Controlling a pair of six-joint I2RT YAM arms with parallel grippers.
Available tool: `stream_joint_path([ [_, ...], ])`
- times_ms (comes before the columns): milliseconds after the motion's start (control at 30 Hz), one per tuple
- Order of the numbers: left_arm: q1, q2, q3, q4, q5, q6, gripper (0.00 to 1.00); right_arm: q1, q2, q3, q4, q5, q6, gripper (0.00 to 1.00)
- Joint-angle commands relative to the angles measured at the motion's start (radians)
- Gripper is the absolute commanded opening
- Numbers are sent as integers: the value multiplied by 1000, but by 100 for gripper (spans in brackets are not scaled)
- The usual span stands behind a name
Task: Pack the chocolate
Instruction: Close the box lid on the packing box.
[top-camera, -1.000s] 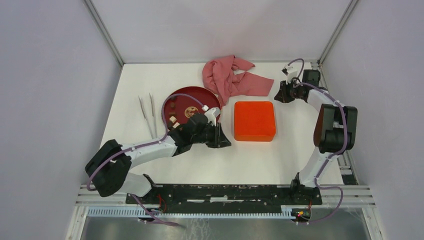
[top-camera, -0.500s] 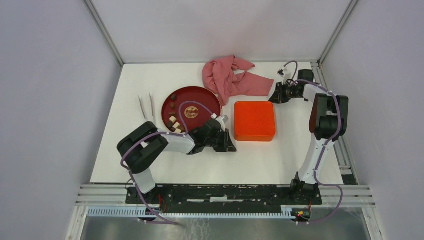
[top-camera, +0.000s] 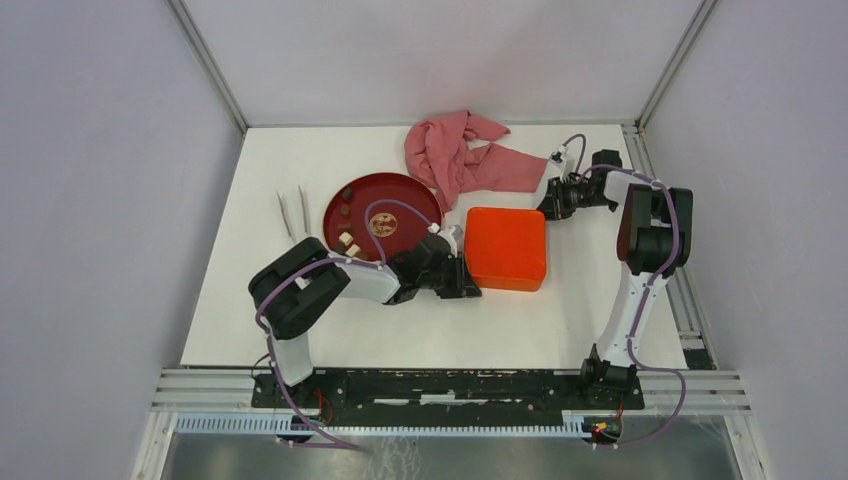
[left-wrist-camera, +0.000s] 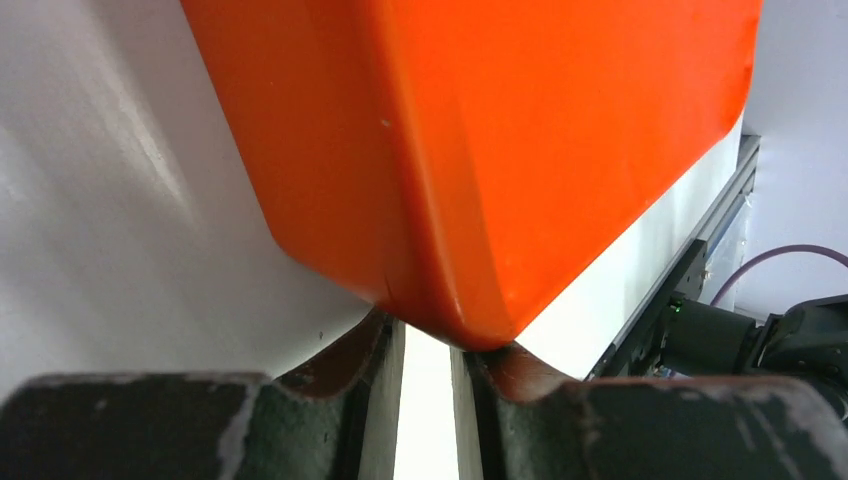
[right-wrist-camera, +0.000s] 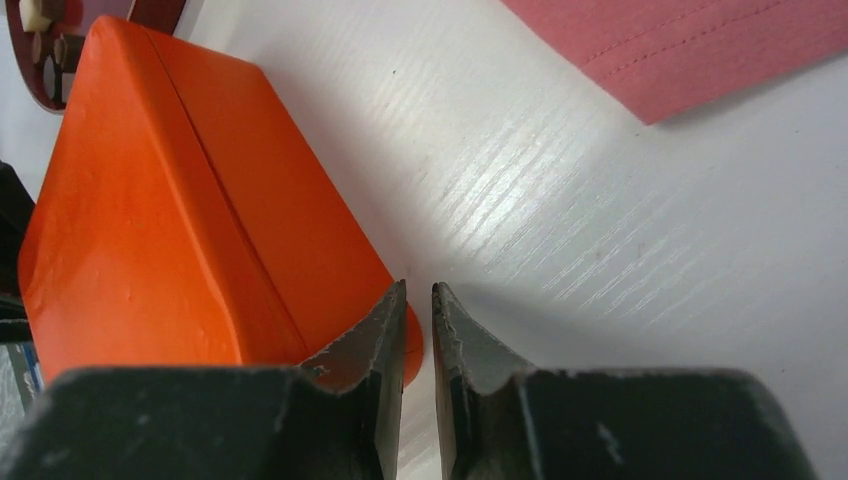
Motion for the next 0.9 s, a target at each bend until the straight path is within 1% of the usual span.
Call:
stream_joint_path([
  [0, 4, -43, 22, -113, -121, 10, 31, 4, -33, -50, -107, -63, -113, 21],
  [67, 6, -65, 19, -160, -151, 28, 31, 3, -63, -97, -116, -77, -136, 21],
  [233, 6, -119, -19, -199, -181, 41, 32, 3, -132, -220, -151, -106, -194, 21],
  [333, 12, -152, -23, -250, -216, 63, 34, 3, -198, -297, -132, -94, -193, 20],
  [500, 35, -162, 24, -356, -260, 135, 38, 3, -329, -446, -6, -63, -97, 21],
  [633, 69, -155, 50, -387, -244, 175, 38, 3, -435, -556, 135, -33, 21, 21],
  [700, 80, -153, 54, -407, -242, 193, 39, 1, -502, -606, 215, 27, 76, 21],
  [767, 86, -163, 48, -426, -242, 206, 39, -8, -575, -640, 284, 121, 113, 21],
  [867, 87, -211, 7, -453, -242, 210, 40, -32, -658, -650, 327, 209, 99, 23],
])
